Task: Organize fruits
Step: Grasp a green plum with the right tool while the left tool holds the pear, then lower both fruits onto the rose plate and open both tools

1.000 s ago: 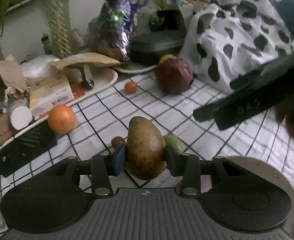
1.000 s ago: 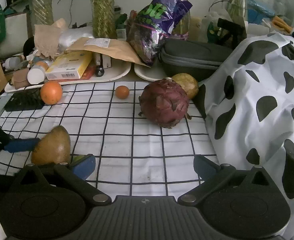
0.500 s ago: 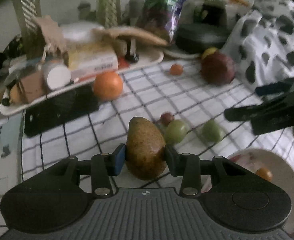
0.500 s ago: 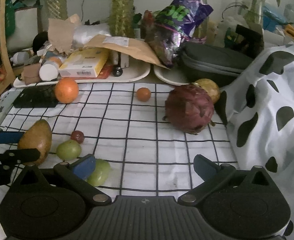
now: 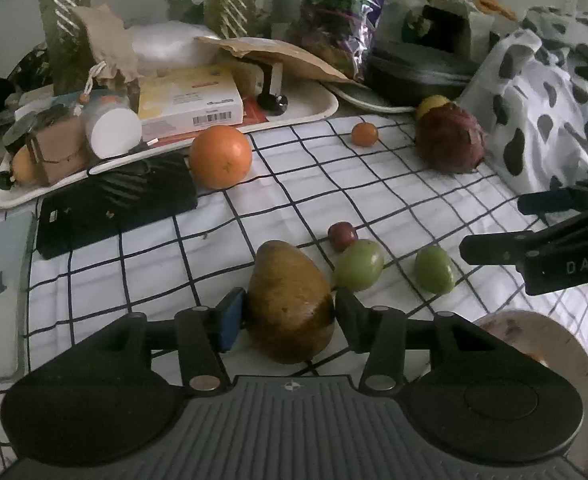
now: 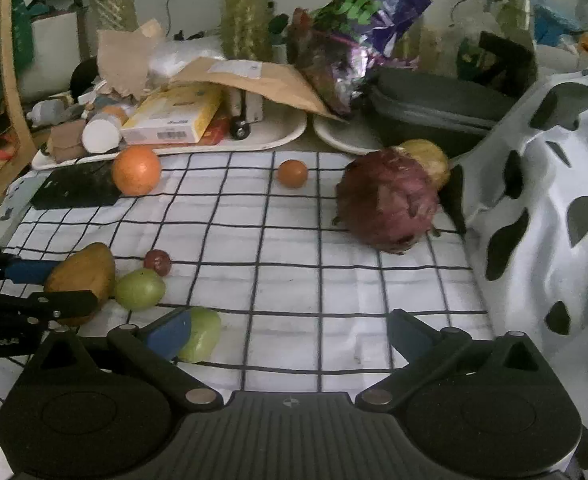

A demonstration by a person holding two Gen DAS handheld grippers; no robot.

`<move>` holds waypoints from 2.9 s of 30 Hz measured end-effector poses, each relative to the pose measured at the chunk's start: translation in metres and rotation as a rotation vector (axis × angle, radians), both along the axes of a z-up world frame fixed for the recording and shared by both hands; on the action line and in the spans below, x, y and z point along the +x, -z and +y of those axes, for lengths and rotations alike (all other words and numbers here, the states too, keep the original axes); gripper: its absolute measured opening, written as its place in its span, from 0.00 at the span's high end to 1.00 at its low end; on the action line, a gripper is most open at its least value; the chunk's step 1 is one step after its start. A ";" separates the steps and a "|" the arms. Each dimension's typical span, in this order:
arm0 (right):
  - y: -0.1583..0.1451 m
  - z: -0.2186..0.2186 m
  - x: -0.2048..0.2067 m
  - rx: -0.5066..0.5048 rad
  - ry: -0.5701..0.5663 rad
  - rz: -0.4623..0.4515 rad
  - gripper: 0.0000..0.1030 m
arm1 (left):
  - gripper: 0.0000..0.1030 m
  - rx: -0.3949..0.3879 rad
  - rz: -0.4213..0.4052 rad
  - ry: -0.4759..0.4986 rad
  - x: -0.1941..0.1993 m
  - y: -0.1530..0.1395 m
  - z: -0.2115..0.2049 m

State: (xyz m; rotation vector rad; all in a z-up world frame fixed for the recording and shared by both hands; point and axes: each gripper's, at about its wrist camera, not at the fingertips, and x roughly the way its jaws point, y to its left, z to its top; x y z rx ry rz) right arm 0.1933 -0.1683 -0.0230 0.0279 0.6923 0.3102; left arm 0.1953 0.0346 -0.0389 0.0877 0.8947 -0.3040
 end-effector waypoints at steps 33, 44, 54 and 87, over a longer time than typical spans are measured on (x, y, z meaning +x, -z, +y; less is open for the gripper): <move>0.002 0.037 -0.011 -0.027 -0.218 -0.020 0.69 | 0.56 0.019 -0.072 0.031 -0.013 -0.009 -0.002; -0.014 0.019 -0.043 0.015 -0.207 -0.070 0.69 | 0.56 -0.040 -0.131 0.065 -0.058 -0.027 -0.003; -0.016 0.001 -0.082 0.054 -0.175 -0.066 0.69 | 0.56 -0.066 -0.123 0.076 -0.098 -0.030 -0.009; 0.007 -0.019 -0.163 0.043 -0.123 0.033 0.63 | 0.55 -0.087 0.082 0.002 -0.150 -0.004 -0.033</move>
